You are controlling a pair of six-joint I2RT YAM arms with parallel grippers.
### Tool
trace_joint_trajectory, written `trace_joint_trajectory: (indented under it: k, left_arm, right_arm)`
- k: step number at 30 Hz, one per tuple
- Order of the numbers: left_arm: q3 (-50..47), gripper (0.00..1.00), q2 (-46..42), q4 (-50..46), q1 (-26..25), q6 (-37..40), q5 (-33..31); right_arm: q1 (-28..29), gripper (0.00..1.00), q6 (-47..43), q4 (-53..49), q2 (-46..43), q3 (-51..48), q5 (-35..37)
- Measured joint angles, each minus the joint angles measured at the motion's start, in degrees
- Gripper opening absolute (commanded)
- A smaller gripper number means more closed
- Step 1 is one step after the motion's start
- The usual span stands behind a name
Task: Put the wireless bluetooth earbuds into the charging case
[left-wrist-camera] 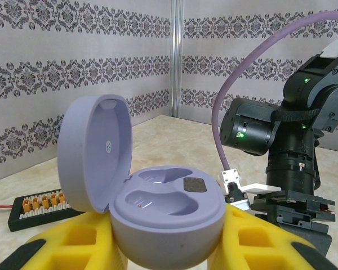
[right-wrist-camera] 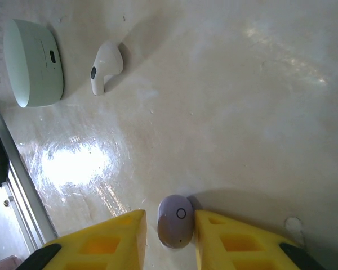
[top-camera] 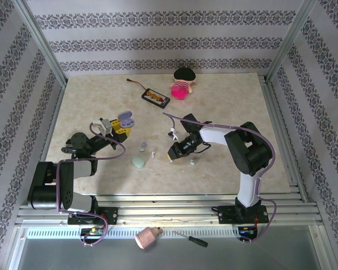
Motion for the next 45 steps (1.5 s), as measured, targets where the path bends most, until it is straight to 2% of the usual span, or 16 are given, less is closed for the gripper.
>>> trace_joint_trajectory:
  k: [10,15,22,25,28,32,38,45]
  left_arm:
    - [0.0,0.16,0.0,0.0,0.0,0.0,0.0]
    - [0.0,0.16,0.0,0.0,0.0,0.0,0.0]
    - [0.0,0.16,0.0,0.0,0.0,0.0,0.0]
    - [0.0,0.16,0.0,0.0,0.0,0.0,0.0]
    - [0.0,0.16,0.0,0.0,-0.1,0.0,0.0]
    - [0.2,0.16,0.1,0.0,-0.5,0.0,0.0]
    - [0.4,0.16,0.7,0.0,-1.5,0.1,0.0]
    - [0.5,0.16,0.8,0.0,-1.7,0.2,0.0]
  right_arm:
    - [0.0,0.23,1.2,-0.1,0.0,0.0,0.9]
    - [0.0,0.17,1.9,0.2,0.0,0.0,1.0]
    - [0.0,0.20,8.2,5.0,-4.5,-3.6,6.4]
    - [0.2,0.16,11.9,5.9,-9.8,-5.9,13.2]
    - [1.3,0.19,15.9,7.1,-16.4,-8.3,22.8]
    - [4.0,0.14,20.8,7.0,-22.4,-8.8,36.1]
    - [8.6,0.13,29.0,6.7,-23.8,-10.3,52.7]
    - [11.9,0.15,36.4,5.0,-22.8,-10.0,62.1]
